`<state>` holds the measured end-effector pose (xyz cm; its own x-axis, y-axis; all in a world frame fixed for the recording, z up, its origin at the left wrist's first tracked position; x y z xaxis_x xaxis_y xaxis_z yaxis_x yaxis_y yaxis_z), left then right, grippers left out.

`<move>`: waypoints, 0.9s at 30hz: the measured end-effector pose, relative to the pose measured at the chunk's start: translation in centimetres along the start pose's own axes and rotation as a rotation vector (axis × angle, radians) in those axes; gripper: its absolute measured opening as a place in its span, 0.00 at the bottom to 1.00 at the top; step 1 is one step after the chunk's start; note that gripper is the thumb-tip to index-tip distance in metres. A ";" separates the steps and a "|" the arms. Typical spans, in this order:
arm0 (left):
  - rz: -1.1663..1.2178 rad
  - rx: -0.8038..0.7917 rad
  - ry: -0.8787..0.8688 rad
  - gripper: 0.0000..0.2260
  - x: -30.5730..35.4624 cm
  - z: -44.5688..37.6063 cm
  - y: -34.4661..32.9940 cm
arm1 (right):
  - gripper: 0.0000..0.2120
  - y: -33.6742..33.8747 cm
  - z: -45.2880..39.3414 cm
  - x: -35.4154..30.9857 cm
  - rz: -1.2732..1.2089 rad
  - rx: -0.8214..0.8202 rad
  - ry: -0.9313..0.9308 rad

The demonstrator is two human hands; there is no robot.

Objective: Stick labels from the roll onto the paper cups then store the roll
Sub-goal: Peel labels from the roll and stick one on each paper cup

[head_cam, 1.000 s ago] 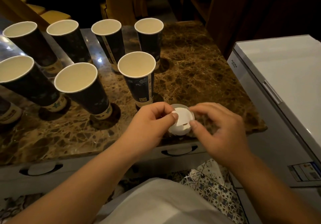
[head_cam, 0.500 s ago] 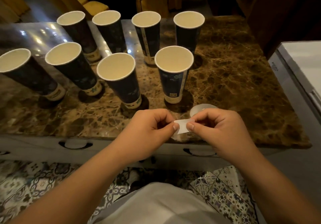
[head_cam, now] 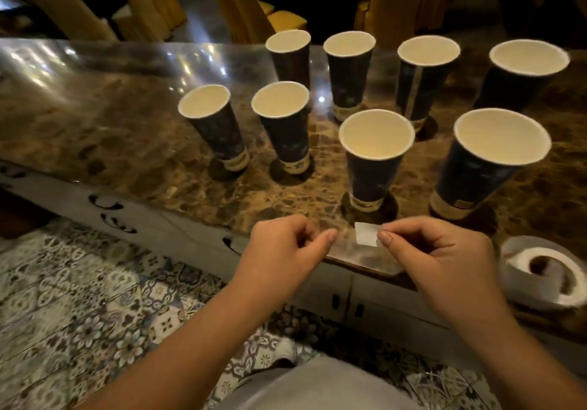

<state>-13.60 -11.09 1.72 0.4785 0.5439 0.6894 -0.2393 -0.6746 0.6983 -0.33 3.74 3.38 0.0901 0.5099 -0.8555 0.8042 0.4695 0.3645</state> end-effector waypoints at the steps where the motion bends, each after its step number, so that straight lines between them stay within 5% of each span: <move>1: 0.064 0.029 0.072 0.09 -1.7 -0.5 1.0 | 0.06 -1.1 0.0 -0.5 0.000 -0.010 -0.001; 3: 0.184 0.109 0.208 0.06 -5.7 -2.0 2.9 | 0.07 -3.4 0.1 -1.5 -0.001 -0.030 -0.014; 9: 0.197 0.353 0.300 0.28 -15.8 -9.4 7.6 | 0.11 -10.8 0.5 -3.7 0.028 -0.089 -0.079; 16: 0.294 0.105 0.208 0.47 -19.5 -17.2 5.7 | 0.11 -16.7 0.4 -5.9 0.109 -0.070 -0.083; 27: 0.651 -0.043 0.249 0.32 -19.9 -18.1 5.5 | 0.08 -21.1 -0.3 -7.7 0.077 0.048 -0.203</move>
<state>-39.72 -16.61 -4.62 0.0197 0.1371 0.9904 -0.4473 -0.8847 0.1314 -18.16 -9.84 2.38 0.2648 0.3845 -0.8843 0.8168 0.3980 0.4177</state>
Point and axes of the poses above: each hand's wrist, its own z-axis away from the middle knuckle, its own y-axis out of the back of the hand, x = y × z, the point moved 7 cm from there along -z, towards the middle knuckle, and after that the axes turned 13 degrees about x, right-handed, at the moved point
